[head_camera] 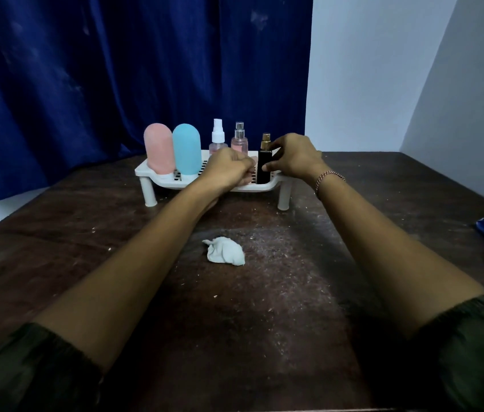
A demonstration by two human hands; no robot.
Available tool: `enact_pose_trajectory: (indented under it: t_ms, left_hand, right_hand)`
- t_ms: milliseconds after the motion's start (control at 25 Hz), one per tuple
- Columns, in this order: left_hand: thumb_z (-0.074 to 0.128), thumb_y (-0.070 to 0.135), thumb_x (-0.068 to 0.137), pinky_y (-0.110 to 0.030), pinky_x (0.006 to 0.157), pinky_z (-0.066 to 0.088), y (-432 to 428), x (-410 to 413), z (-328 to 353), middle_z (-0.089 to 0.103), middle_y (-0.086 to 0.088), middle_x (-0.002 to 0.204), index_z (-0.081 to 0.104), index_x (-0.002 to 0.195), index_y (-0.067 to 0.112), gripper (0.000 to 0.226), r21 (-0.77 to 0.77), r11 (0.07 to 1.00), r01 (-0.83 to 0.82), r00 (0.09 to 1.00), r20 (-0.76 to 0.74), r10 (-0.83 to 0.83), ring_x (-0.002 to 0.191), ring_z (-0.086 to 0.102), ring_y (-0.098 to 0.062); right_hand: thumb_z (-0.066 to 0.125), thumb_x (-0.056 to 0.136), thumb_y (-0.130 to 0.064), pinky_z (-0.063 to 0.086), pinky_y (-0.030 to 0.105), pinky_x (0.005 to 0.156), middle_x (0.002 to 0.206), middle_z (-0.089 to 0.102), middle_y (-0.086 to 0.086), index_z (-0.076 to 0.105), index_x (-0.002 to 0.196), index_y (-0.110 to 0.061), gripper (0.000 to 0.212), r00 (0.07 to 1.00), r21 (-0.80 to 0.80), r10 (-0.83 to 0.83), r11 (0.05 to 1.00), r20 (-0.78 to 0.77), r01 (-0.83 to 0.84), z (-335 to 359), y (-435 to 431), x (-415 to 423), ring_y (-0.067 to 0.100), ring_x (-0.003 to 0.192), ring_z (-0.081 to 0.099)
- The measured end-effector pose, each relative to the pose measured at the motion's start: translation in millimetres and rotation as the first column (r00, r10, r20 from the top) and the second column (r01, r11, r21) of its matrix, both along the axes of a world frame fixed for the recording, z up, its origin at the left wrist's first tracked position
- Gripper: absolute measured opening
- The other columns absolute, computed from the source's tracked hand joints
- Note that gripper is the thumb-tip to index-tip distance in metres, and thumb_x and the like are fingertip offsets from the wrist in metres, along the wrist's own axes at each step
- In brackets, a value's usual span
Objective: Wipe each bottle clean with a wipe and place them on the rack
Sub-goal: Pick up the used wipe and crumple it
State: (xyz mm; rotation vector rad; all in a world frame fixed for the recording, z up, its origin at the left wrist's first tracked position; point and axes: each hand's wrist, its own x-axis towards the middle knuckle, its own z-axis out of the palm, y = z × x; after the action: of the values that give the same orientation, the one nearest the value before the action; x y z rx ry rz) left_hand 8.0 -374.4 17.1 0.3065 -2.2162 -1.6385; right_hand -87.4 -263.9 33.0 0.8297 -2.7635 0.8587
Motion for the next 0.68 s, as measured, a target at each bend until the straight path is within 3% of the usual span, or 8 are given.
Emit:
enact_pose_trajectory:
  t_ms: [200,360,520,680]
  left_hand:
    - [0.051,0.013,0.095,-0.024,0.078,0.055,-0.9,23.5,8.1,0.067,-0.015,0.096,0.065,0.096,0.004,0.017,-0.017,1.000,0.016,1.000,-0.006,-0.017,0.091,0.066,-0.021]
    - [0.050,0.014,0.096,-0.029,0.084,0.054,0.8,43.7,5.6,0.069,-0.016,0.101,0.066,0.103,0.000,0.022,-0.018,1.000,0.011,1.000,-0.017,-0.011,0.096,0.066,-0.023]
    - [0.051,0.016,0.095,-0.027,0.080,0.052,4.5,61.9,-3.3,0.070,-0.012,0.101,0.067,0.100,0.003,0.021,-0.126,0.992,-0.018,1.000,0.011,0.020,0.092,0.065,-0.016]
    - [0.058,0.015,0.091,-0.043,0.086,0.052,-0.4,80.0,-15.5,0.071,-0.015,0.098,0.071,0.095,0.006,0.017,-0.301,0.950,-0.086,0.995,0.032,0.100,0.084,0.062,-0.021]
  right_hand:
    - [0.073,0.078,-0.024,0.041,0.044,0.095,0.114,0.063,0.003,0.055,0.124,-0.016,0.050,0.981,-0.092,-0.097,0.992,-0.166,0.082,23.3,23.9,26.0,0.021,0.110,0.054]
    - [0.071,0.080,-0.021,0.045,0.046,0.092,0.096,0.064,-0.003,0.061,0.113,-0.018,0.034,0.967,-0.258,-0.056,0.966,-0.250,-0.011,35.6,36.8,63.2,0.017,0.099,0.059]
    - [0.068,0.083,-0.025,0.042,0.046,0.092,0.094,0.067,-0.008,0.064,0.106,-0.025,0.023,0.970,-0.193,-0.004,0.980,-0.244,-0.045,23.5,38.6,106.4,0.014,0.099,0.059]
    - [0.069,0.082,-0.021,0.048,0.038,0.091,0.100,0.070,0.002,0.069,0.102,-0.016,0.021,0.979,-0.116,0.094,0.986,-0.181,-0.116,-12.3,37.0,142.4,0.017,0.096,0.062]
